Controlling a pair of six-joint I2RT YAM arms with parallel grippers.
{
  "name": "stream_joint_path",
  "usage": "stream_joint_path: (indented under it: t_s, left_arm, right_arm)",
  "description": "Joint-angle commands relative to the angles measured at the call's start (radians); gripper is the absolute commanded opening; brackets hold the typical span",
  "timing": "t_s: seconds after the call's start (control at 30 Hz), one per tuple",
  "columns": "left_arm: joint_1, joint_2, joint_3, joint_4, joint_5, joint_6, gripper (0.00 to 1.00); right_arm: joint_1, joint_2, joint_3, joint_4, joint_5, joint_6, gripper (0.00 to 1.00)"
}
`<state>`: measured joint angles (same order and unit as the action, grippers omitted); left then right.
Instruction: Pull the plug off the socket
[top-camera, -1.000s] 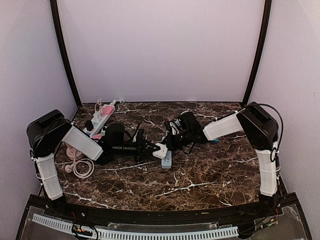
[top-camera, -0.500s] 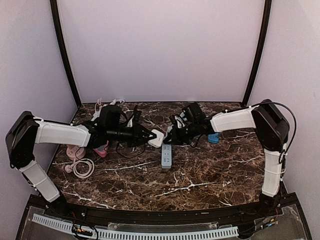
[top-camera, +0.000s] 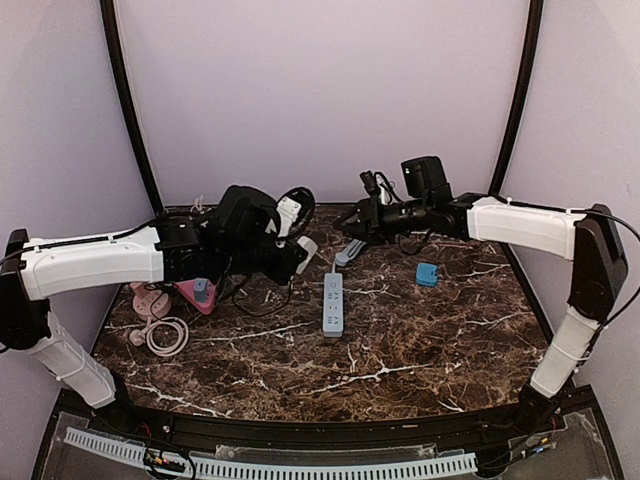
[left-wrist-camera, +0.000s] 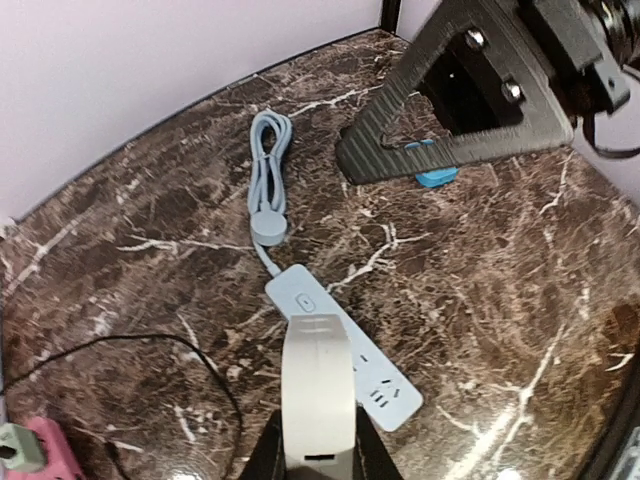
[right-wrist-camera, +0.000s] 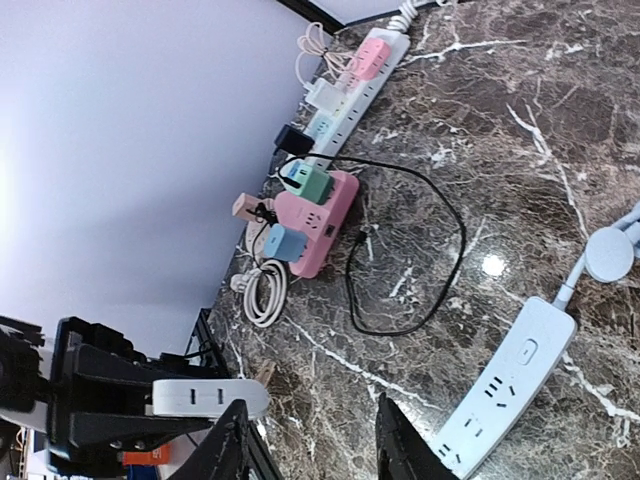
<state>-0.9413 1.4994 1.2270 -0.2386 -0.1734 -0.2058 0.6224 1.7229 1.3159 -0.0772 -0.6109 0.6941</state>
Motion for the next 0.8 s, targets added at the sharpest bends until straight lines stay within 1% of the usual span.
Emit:
stream_joint_path:
  t_s: [0.0, 0.03, 0.07, 0.1, 0.13, 0.17, 0.2, 0.23, 0.27, 0.3, 0.33, 0.37, 0.4, 0.47, 0.67, 0.77]
  left_arm:
    - [-0.129, -0.045, -0.043, 0.103, -0.509, 0.434, 0.0]
    - [-0.149, -0.033, -0.062, 0.165, -0.563, 0.499, 0.0]
    - [-0.182, -0.024, -0.096, 0.306, -0.668, 0.642, 0.0]
    - [-0.196, 0.001, -0.114, 0.378, -0.718, 0.715, 0.0]
    - [-0.219, 0.016, -0.155, 0.56, -0.799, 0.891, 0.0]
    - [-0.229, 0.052, -0.176, 0.788, -0.852, 0.98, 0.0]
    - [-0.247, 0.07, -0.215, 0.898, -0.868, 1.17, 0.0]
    - [-0.254, 0.114, -0.23, 0.995, -0.88, 1.262, 0.0]
    - [-0.266, 0.141, -0.248, 1.202, -0.898, 1.43, 0.0]
    - [-0.271, 0.2, -0.253, 1.423, -0.909, 1.523, 0.0]
    - [-0.273, 0.235, -0.252, 1.529, -0.911, 1.713, 0.0]
    - [-0.279, 0.311, -0.248, 1.754, -0.899, 1.809, 0.0]
    - [-0.28, 0.371, -0.231, 1.804, -0.898, 1.952, 0.0]
    - [-0.286, 0.416, -0.22, 1.848, -0.886, 2.008, 0.0]
    - [-0.295, 0.446, -0.197, 1.855, -0.869, 1.997, 0.0]
    - [-0.296, 0.455, -0.187, 1.854, -0.869, 1.999, 0.0]
  right_arm:
    - [-0.003, -0.054, -0.011, 0.045, -0.082, 0.043, 0.41]
    - [-0.003, -0.057, -0.009, 0.044, -0.099, 0.05, 0.42]
    - [-0.003, -0.057, -0.003, 0.038, -0.116, 0.054, 0.43]
    - [-0.003, -0.057, 0.002, 0.03, -0.128, 0.06, 0.44]
    - [0.001, -0.057, 0.003, 0.029, -0.139, 0.065, 0.45]
    - [0.004, -0.057, 0.006, 0.028, -0.149, 0.068, 0.46]
    - [0.006, -0.056, 0.008, 0.026, -0.155, 0.07, 0.47]
    - [0.007, -0.056, 0.009, 0.022, -0.16, 0.072, 0.49]
    - [0.01, -0.059, 0.009, 0.022, -0.162, 0.077, 0.5]
    - [0.013, -0.062, 0.008, 0.019, -0.161, 0.079, 0.52]
    - [0.017, -0.064, 0.009, 0.013, -0.159, 0.08, 0.53]
    - [0.021, -0.066, 0.007, 0.009, -0.162, 0.08, 0.55]
    - [0.026, -0.068, 0.006, 0.009, -0.162, 0.081, 0.57]
    - [0.035, -0.071, 0.002, 0.005, -0.161, 0.08, 0.59]
    - [0.049, -0.066, -0.013, -0.014, -0.155, 0.068, 0.6]
    - [0.051, -0.063, -0.015, -0.033, -0.142, 0.063, 0.58]
